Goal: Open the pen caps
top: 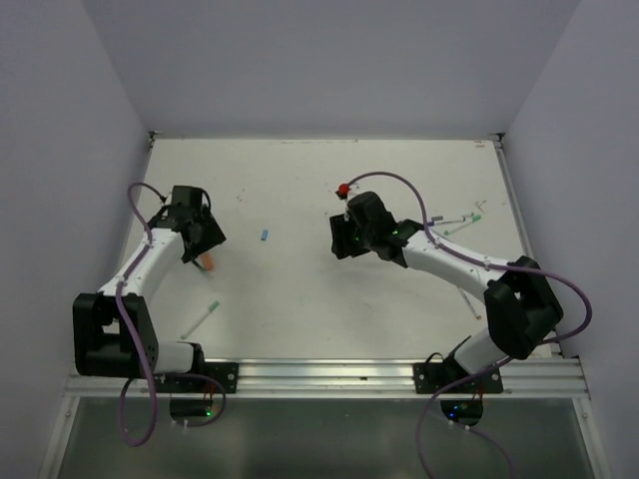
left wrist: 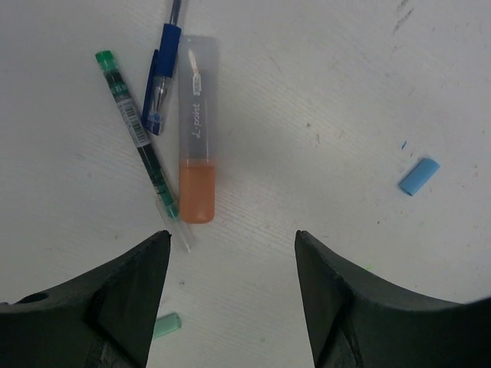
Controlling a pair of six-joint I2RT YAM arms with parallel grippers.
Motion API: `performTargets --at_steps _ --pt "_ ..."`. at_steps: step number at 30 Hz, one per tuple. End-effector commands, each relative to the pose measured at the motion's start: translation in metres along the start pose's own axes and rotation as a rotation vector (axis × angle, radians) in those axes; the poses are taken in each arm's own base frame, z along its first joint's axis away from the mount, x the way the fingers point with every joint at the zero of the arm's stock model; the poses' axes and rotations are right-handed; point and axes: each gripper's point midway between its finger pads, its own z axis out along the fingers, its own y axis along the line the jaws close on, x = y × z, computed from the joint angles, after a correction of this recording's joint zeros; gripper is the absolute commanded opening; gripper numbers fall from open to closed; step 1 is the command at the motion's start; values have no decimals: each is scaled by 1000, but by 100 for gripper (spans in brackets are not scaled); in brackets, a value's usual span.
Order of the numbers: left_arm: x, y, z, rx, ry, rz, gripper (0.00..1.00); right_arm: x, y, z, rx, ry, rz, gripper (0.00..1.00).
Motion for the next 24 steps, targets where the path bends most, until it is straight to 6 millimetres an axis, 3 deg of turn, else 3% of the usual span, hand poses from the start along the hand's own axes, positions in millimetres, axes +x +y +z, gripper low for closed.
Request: performTargets --at_steps 1,17,24 --pt "-47 -7 -1 -5 -121 -56 69 -8 5 -11 -20 -50 3 53" --pt "-42 12 50 -102 -21 -101 67 -11 4 -23 -28 -89 0 54" --pt "-39 11 65 -106 2 -112 64 -10 4 -21 -27 -86 -2 54"
